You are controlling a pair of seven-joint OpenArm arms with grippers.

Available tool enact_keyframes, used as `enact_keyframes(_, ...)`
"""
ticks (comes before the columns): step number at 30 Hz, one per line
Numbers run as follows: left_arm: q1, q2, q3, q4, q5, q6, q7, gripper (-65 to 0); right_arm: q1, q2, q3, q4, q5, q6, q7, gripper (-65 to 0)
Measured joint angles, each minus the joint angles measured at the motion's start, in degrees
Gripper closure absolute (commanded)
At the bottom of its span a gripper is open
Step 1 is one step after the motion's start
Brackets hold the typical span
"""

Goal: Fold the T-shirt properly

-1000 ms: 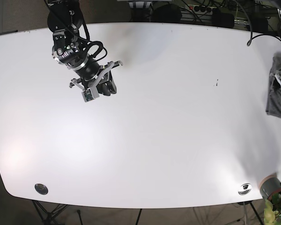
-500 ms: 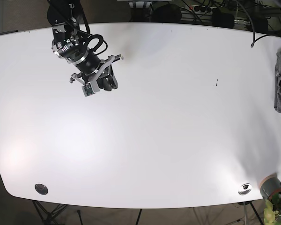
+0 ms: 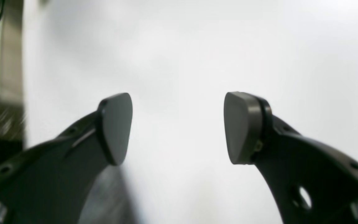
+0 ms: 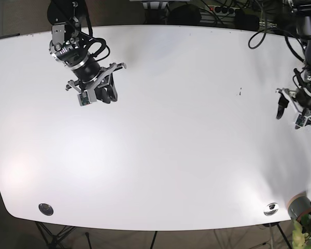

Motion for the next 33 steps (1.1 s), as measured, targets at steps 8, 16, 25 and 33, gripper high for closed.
enact_keyframes(8, -3.6, 9.6, -0.6, 1.6, 0.6, 6.1, 0.2, -42.8, 0.0, 0.1, 6.7, -2.2, -1.7, 0.17, 6.3, -10.8)
enact_keyframes(16, -0.5, 18.8, 1.5, 4.4, 0.5, 12.1, -12.2, -42.6, -2.6, 0.0, 10.2, -8.9, -12.6, 1.75, 20.4, -10.6)
enact_keyframes(25, 13.4, 24.2, 7.2, 13.2, 0.7, 19.8, -18.4, -42.6, -8.2, -0.6, 15.0, -15.8, -12.8, 6.86, 33.0, -10.1)
enact_keyframes(33, 33.4, 29.6, 7.5, 27.3, 0.4, 20.9, -18.7, -42.6, -18.1, -0.6, 15.5, -14.5, -12.2, 9.99, 32.9, -10.0)
